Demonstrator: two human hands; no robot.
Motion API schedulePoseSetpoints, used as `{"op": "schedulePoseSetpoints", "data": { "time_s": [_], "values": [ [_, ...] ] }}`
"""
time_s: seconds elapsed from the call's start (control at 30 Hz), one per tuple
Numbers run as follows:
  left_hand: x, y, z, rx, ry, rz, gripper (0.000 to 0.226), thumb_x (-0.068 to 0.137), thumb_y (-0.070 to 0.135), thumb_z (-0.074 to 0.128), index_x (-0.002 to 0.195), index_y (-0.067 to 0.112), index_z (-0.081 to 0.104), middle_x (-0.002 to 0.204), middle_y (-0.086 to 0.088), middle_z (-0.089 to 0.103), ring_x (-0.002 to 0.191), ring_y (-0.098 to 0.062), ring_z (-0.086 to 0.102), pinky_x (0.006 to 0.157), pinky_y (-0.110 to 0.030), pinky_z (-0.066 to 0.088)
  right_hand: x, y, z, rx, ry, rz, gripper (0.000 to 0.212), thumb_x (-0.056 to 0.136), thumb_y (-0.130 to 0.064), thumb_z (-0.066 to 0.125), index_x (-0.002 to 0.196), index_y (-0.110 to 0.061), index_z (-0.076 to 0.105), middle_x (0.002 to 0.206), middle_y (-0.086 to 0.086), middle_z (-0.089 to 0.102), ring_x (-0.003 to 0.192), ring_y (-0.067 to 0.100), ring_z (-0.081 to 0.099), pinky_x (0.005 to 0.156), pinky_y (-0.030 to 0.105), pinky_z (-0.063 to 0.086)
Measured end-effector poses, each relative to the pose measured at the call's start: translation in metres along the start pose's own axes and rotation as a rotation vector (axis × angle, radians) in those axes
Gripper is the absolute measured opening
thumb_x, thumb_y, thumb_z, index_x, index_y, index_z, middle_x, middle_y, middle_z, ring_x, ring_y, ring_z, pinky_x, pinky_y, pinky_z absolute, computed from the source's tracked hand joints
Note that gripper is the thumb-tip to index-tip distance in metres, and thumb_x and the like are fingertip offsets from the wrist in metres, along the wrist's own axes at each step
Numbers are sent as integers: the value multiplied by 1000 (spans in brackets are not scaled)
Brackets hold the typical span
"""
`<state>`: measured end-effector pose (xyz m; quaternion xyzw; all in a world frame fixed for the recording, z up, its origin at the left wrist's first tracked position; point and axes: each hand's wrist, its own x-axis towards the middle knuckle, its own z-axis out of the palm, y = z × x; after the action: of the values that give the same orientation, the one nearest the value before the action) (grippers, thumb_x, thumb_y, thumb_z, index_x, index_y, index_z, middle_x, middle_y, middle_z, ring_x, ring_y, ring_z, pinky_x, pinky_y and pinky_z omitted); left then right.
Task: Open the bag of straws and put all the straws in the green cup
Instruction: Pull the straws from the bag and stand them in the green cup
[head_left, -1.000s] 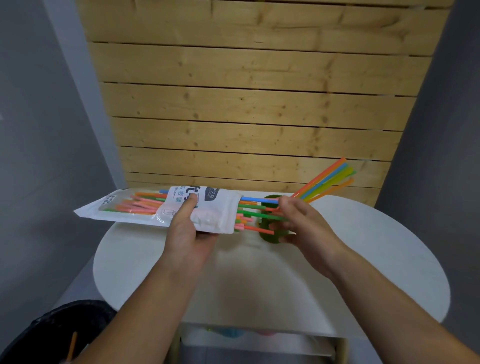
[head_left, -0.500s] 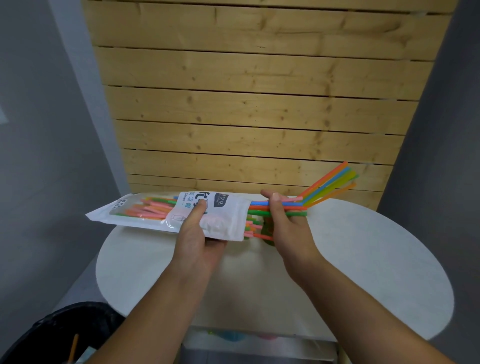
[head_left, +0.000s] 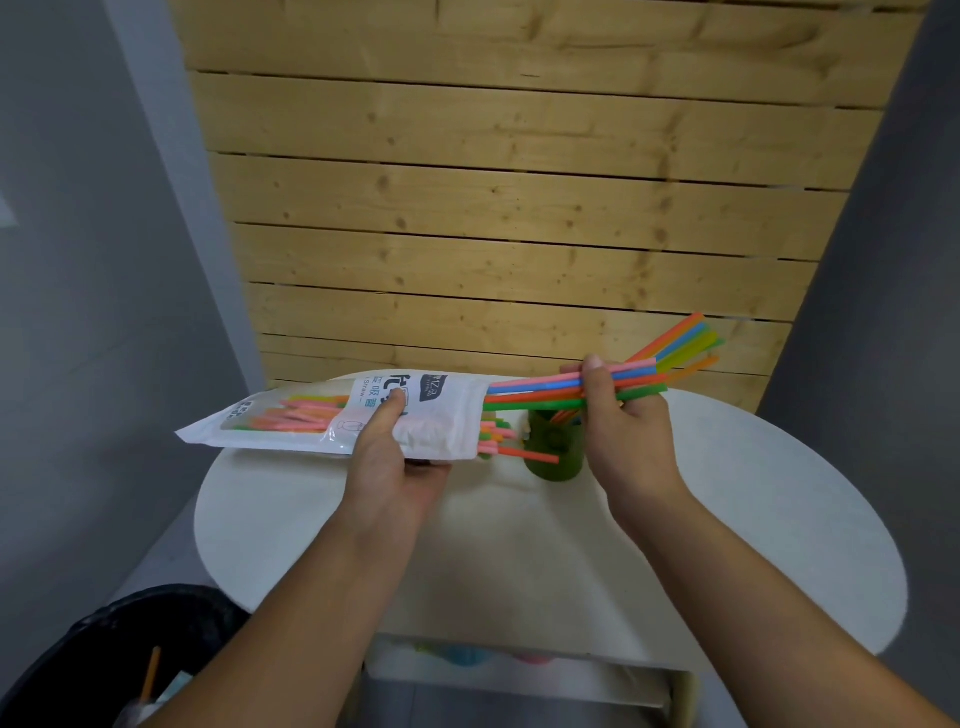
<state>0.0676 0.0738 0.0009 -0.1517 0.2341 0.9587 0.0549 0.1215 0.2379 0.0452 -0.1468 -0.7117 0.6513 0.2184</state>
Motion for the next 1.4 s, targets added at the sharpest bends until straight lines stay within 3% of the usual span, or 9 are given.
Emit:
{"op": "schedulePoseSetpoints", "data": {
  "time_s": [0.13, 0.33, 0.43, 0.57, 0.7, 0.87, 1.1, 1.23, 1.4],
  "values": [
    [3, 6, -1, 4, 2, 13, 37, 96, 15, 68, 131, 18, 57, 125, -11, 74, 110, -28, 74, 80, -53, 62, 2, -3, -5, 53, 65, -11, 33, 101, -44, 46, 84, -28, 70, 78, -4, 69, 77, 11, 67, 67, 24, 53],
    [9, 9, -5, 4, 19, 32, 40, 95, 14, 70, 132, 20, 56, 122, -10, 75, 108, -27, 75, 87, -56, 60, 9, -2, -13, 289, -20, 88, 37, 103, -40, 46, 93, -13, 69, 55, 3, 49, 48, 10, 47, 51, 26, 43],
    [11, 9, -6, 28, 21, 37, 44, 95, 16, 69, 136, 19, 56, 118, -8, 77, 102, -25, 76, 80, -49, 63, 11, 2, -14, 281, -35, 132, 36, 102, -41, 46, 90, -15, 66, 56, 2, 45, 48, 11, 43, 50, 25, 37],
    [13, 9, -8, 24, 15, 41, 43, 95, 15, 69, 136, 19, 56, 116, -8, 78, 101, -26, 76, 84, -50, 62, 13, 4, -15, 200, -9, 212, 34, 100, -46, 48, 87, -17, 61, 62, 2, 47, 51, 11, 43, 52, 26, 36],
    [13, 10, -6, 24, 18, 46, 33, 96, 14, 68, 127, 20, 58, 119, -8, 76, 102, -25, 76, 82, -50, 62, 11, 6, -14, 246, -67, 247, 37, 101, -44, 48, 94, -12, 66, 74, 10, 63, 58, 16, 53, 58, 32, 44],
    [12, 12, -6, 30, 22, 41, 30, 97, 15, 67, 125, 21, 58, 119, -7, 76, 102, -25, 75, 77, -50, 63, 15, -2, -24, 303, 2, 205, 30, 102, -38, 49, 85, -15, 56, 64, 4, 45, 52, 12, 40, 53, 28, 36],
    [16, 19, -10, 2, 47, 46, 37, 98, 15, 66, 134, 17, 59, 124, -7, 75, 105, -23, 74, 63, -40, 65, 26, -21, -45, 414, 53, 123, 26, 102, -27, 51, 88, -8, 61, 55, 1, 61, 50, 9, 59, 50, 22, 55],
    [17, 21, -10, 9, 82, 44, 42, 98, 16, 66, 139, 17, 57, 123, -6, 75, 99, -21, 75, 53, -33, 61, 33, -30, -65, 403, 155, 75, 26, 102, -27, 51, 85, -10, 61, 60, 4, 62, 48, 9, 61, 50, 21, 55],
    [17, 20, -12, 4, 78, 25, 43, 97, 17, 66, 139, 17, 57, 123, -7, 75, 104, -24, 75, 55, -38, 62, 40, -35, -93, 274, 326, -39, 28, 100, -33, 50, 86, -12, 61, 70, 9, 64, 46, 9, 64, 52, 25, 57]
  ]
}}
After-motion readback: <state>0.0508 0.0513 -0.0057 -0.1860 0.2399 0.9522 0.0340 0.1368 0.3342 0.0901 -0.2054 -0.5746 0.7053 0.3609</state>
